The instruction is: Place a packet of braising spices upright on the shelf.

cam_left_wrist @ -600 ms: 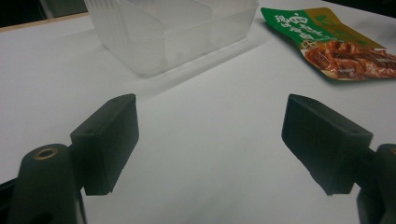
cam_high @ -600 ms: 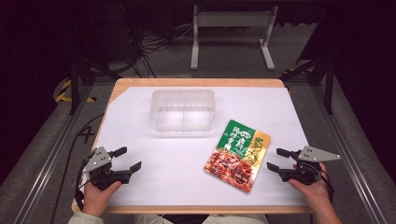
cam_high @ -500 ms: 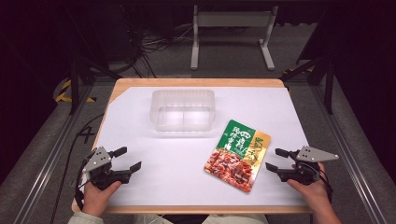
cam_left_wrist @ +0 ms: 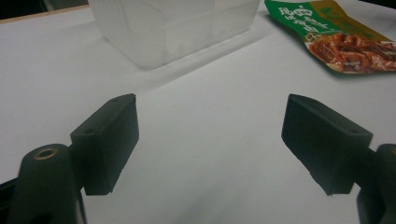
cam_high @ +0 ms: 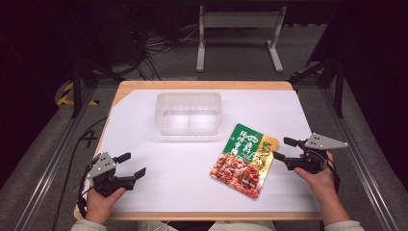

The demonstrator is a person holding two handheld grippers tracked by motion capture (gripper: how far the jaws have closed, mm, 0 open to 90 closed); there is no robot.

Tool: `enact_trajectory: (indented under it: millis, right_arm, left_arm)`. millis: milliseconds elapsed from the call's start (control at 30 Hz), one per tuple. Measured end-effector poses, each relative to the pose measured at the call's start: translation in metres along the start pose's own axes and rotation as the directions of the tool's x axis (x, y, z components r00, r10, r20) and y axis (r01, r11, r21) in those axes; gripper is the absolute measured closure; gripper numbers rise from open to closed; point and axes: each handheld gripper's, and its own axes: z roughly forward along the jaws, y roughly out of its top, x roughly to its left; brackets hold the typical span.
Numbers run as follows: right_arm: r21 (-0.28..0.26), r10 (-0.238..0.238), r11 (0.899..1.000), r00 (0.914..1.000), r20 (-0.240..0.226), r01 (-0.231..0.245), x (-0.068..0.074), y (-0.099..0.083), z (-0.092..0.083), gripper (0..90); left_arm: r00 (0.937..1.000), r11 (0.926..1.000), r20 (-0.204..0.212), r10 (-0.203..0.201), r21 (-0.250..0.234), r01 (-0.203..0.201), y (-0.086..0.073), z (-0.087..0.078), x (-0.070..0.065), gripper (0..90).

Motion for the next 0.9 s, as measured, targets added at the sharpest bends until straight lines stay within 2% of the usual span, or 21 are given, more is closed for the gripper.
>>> enact_trajectory:
  millis: [233,567,767,900]
  right_arm:
    - [0.001,0.034,0.999,0.9994,-0.004,-0.034,-0.012,0.012,0.012,26.6]
    - [-0.008,0.053,0.999,0.9986,-0.005,-0.053,-0.025,0.021,0.024,26.4]
    - [0.013,0.09,0.996,0.9959,-0.002,-0.09,-0.034,0.022,0.032,26.3]
    - [0.048,0.111,0.993,0.9938,0.004,-0.111,-0.041,0.018,0.04,25.8]
  left_arm:
    - [1.0,1.0,0.004,0.006,-0.001,-0.006,0.0,0.001,0.0,19.9]
    - [0.9998,0.9998,0.004,0.019,0.01,-0.019,0.001,0.003,-0.001,20.1]
    - [0.9998,0.9998,0.005,0.019,0.009,-0.019,0.001,0.004,-0.001,20.1]
    - [0.9998,0.9997,0.006,0.019,0.014,-0.019,0.001,0.005,-0.002,20.0]
